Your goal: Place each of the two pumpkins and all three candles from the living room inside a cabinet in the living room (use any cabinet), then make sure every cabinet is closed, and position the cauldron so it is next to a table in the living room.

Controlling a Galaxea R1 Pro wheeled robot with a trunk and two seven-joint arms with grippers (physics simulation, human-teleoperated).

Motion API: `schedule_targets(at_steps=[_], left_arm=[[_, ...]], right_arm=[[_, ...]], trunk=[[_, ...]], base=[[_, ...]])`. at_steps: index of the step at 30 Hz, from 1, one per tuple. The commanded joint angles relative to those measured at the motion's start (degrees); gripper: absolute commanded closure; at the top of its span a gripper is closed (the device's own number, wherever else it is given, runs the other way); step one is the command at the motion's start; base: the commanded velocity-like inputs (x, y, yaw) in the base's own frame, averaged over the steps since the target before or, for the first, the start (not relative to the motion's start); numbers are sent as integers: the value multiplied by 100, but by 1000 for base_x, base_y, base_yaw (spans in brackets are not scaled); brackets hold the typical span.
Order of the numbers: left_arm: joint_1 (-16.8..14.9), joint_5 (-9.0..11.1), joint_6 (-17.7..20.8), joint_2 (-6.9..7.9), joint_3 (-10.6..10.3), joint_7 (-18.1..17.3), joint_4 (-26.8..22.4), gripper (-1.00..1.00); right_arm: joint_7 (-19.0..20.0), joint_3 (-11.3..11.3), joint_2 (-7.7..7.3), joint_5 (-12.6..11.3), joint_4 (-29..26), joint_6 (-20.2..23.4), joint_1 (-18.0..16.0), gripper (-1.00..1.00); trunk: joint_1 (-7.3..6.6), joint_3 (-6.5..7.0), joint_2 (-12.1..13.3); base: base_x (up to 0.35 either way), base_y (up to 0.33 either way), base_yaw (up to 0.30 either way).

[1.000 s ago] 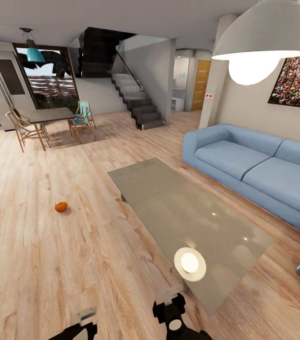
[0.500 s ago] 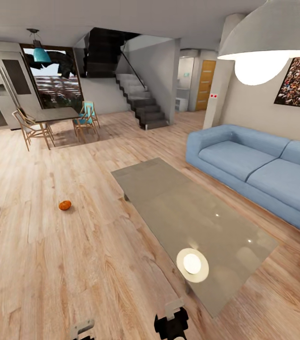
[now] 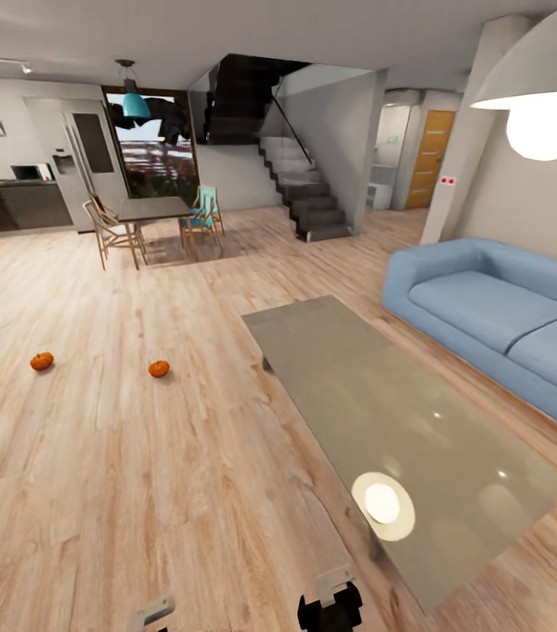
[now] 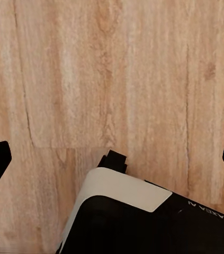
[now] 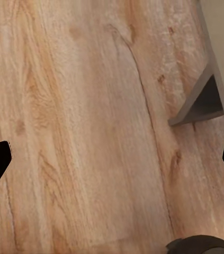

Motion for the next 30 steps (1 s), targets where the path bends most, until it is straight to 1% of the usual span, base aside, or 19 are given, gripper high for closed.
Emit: schedule_targets(at_steps=[1,12,15,16,19,20,22,23,25,26,27,30], left_arm=[[0,3,-1,1,0,0,3,-100],[1,13,6,1,9,3,7,-100],[1,-1,38,4,8,11,25,-100],[14,-23,79,-63,2,7,29,-100],[85,-29,115,-109,1,14,28,-100],[142,-30,136,-119,1,19,32,-100],[365,-31,241,-125,-5,20,53,-100],[408,-31,319,-134,-6,17,81,-100],[453,-31,620,-194,-4,10,126,-100],[468,-29,885,-222,-2,0,141,-100],[476,-21,1028,-218,-1,-3,149,-100],[481,-8,1108,-183,6,-2,165,-100]], right_arm=[[0,0,1,1,1,-7,9,-100],[-4,-7,-25,-6,17,-87,25,-100],[-12,-6,-7,-17,31,-80,25,-100],[-34,-11,1,-22,152,-40,25,-100],[-41,-28,1,-23,422,-27,25,-100],[-38,-36,3,-37,681,-28,28,-100],[-36,-38,4,-389,797,-30,63,-100],[-36,-37,6,-471,802,-31,72,-100],[-27,-36,7,-560,811,-34,90,-100],[-21,-35,5,-590,816,-40,99,-100],[-15,-35,5,-605,818,-44,107,-100],[-11,-36,3,-615,820,-55,128,-100]], trunk=[[0,0,0],[0,0,0],[0,0,0],[0,0,0],[0,0,0],[0,0,0],[0,0,0],[0,0,0],[0,0,0],[0,0,0],[0,0,0],[0,0,0]], base=[[0,0,288],[0,0,290],[0,0,291],[0,0,291],[0,0,291],[0,0,291],[0,0,291],[0,0,291],[0,0,291],[0,0,291],[0,0,291],[0,0,291]])
